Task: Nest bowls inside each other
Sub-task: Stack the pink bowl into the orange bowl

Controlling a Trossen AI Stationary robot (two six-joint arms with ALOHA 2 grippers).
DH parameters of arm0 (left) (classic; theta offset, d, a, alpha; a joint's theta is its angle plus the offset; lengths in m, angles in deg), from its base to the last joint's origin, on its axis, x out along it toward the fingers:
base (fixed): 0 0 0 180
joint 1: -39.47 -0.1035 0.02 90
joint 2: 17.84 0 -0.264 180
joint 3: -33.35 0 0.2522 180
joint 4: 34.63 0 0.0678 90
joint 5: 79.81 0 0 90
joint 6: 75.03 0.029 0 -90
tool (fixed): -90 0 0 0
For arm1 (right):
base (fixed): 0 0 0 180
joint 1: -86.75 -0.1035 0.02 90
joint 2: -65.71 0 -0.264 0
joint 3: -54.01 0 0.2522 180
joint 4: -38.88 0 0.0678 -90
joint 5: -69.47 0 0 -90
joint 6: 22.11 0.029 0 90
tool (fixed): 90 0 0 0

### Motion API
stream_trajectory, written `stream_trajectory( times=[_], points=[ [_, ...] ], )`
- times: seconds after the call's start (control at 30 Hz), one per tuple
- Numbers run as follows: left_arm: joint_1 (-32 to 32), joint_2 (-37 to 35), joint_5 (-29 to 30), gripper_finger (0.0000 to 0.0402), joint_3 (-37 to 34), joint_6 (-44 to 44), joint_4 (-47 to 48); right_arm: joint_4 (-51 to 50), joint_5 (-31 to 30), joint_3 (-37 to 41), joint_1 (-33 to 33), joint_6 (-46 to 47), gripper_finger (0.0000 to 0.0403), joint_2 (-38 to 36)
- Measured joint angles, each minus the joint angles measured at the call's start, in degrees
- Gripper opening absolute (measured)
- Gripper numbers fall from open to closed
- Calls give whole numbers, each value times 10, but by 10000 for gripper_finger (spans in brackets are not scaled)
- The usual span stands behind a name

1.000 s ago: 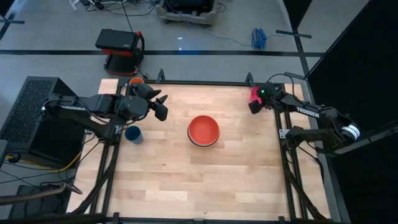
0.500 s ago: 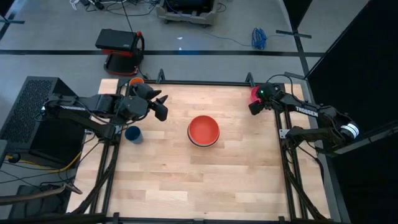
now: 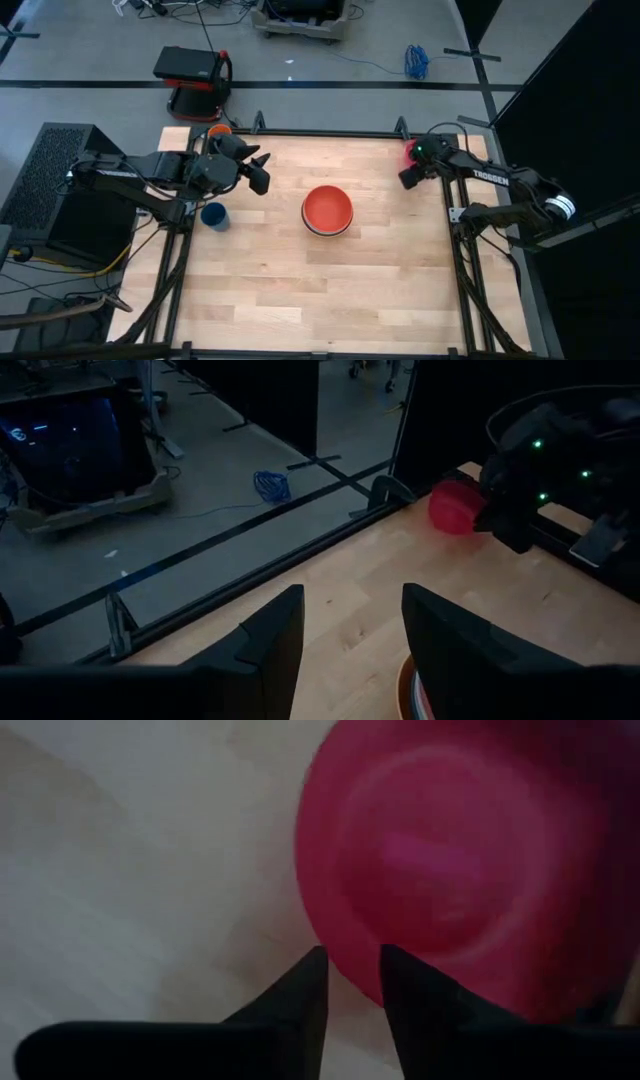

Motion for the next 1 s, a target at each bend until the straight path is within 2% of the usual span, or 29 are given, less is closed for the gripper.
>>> stream_trajectory(
  times=[0.6,0.73,1.0],
  points=[
    [0,0,-1,158,0,0,0,-11,41,-26,-1,1,0,7],
    [0,0,-1,158,0,0,0,-31,68,-52,-2,2,1,7],
    [0,0,-1,158,0,4,1,-58,84,-108,-39,18,1,6]
  ],
)
